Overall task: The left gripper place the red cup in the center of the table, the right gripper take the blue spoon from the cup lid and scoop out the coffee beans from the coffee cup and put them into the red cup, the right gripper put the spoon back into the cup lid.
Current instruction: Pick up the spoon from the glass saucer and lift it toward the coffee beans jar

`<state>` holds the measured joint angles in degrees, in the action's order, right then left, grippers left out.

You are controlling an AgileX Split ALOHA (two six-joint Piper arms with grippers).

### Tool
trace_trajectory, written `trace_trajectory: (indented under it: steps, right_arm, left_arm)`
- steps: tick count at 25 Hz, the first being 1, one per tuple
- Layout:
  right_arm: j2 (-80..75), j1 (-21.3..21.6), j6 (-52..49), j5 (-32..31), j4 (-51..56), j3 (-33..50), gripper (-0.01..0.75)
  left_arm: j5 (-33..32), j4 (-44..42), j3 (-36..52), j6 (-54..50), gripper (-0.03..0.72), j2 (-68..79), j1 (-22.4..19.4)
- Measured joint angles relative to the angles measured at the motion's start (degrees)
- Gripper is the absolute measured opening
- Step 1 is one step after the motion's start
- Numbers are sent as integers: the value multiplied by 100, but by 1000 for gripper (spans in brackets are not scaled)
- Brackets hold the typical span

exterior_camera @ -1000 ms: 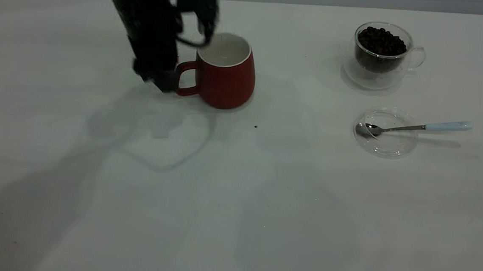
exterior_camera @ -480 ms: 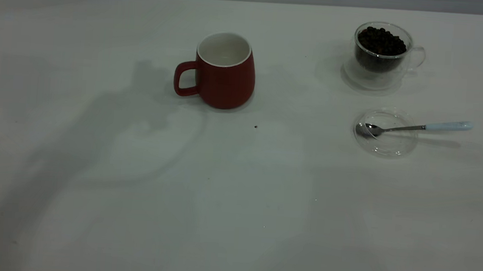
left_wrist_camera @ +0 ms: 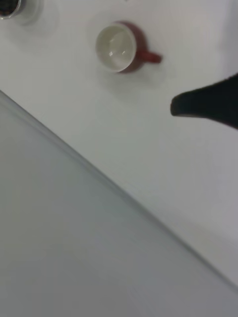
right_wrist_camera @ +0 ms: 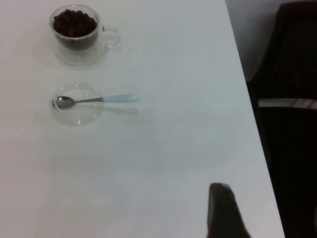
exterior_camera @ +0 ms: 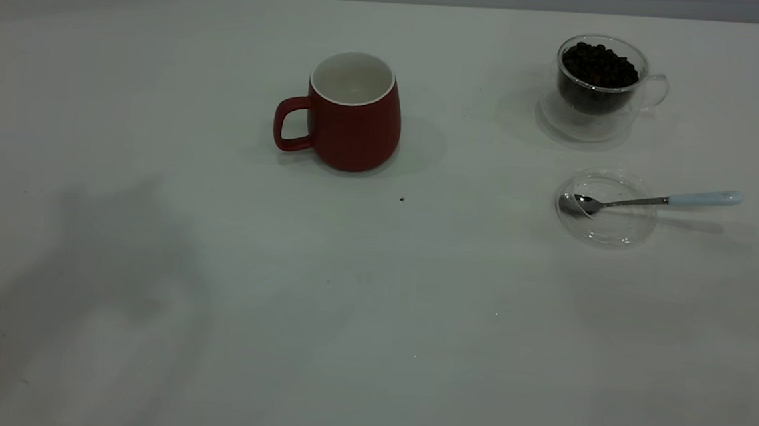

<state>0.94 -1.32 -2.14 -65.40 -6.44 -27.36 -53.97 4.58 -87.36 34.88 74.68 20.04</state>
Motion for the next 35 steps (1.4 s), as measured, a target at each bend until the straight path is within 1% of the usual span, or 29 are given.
trace_trajectory:
  steps: [4,9,14,17,21,26,29,33,35]
  right_arm:
    - [0,0,0,0,0,0,466]
    - [0,0,0,0,0,0,466]
    - [0,0,0,0,-5,0,466]
    - [0,0,0,0,-5,0,466]
    - [0,0,0,0,-5,0,466]
    - [0,0,0,0,-5,0,466]
    - [0,0,0,0,-5,0,466]
    - [0,0,0,0,-5,0,466]
    - [0,0,0,0,-5,0,466]
  left_arm:
    - [-1273,-121,0,-551,588,-532,0]
    - [-1282,-141,248,-980,587,-1050,0]
    - [-1282,22,951,-1589,587,-1652,0]
    - [-1282,205,1595,-1943,587,-2094,0]
    - [-1282,399,2720,-2265,587,-2617,0]
    - [-1282,411,4266,-2716,587,-3304,0]
    - [-1277,411,5003,-2917,587,-3724,0]
    - [-1200,405,5738,-2972,587,-4377,0]
    - [-1088,405,5927,-2982,587,-4731,0]
